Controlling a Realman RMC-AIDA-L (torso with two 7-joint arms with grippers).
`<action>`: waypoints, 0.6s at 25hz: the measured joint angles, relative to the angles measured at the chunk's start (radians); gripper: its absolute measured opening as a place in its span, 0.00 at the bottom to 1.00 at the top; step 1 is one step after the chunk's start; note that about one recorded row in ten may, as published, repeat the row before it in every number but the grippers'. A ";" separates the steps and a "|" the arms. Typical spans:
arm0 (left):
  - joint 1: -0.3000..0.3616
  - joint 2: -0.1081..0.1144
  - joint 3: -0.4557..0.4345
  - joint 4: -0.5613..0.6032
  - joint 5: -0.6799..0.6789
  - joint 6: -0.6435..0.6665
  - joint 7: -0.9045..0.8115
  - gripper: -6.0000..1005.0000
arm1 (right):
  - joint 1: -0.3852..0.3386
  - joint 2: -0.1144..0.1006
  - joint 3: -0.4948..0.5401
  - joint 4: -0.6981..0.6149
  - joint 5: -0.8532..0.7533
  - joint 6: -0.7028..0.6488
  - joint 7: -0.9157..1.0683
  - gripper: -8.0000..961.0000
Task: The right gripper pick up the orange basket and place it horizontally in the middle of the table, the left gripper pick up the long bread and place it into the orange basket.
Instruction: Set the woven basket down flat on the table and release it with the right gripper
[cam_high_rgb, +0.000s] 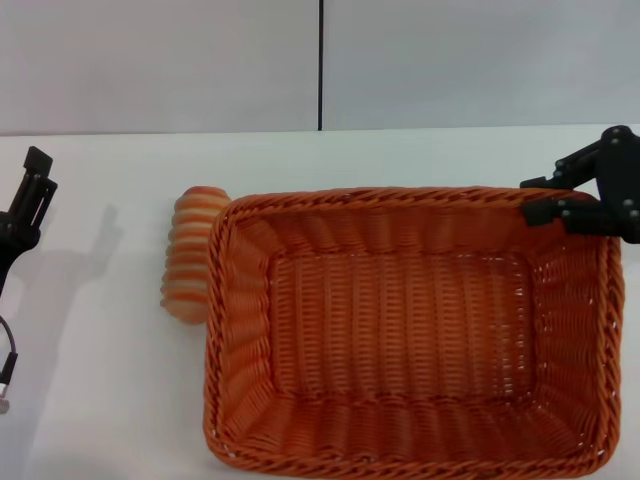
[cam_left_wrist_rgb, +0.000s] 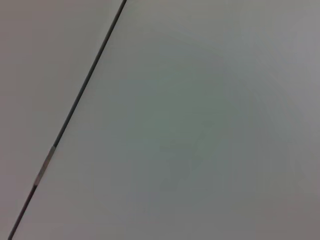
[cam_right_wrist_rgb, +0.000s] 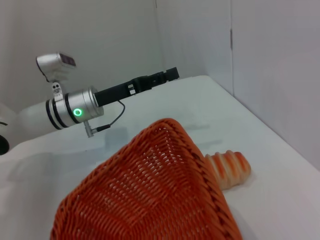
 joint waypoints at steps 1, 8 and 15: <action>0.000 0.000 0.003 0.000 0.000 0.000 0.000 0.85 | 0.000 0.001 -0.002 -0.008 0.000 -0.005 -0.007 0.19; 0.000 0.000 0.010 -0.004 0.000 0.002 0.000 0.85 | -0.001 0.013 -0.009 -0.020 -0.001 -0.028 -0.021 0.18; 0.002 0.001 0.021 -0.012 0.000 0.002 0.000 0.85 | 0.004 0.030 -0.012 -0.028 -0.018 -0.066 -0.032 0.18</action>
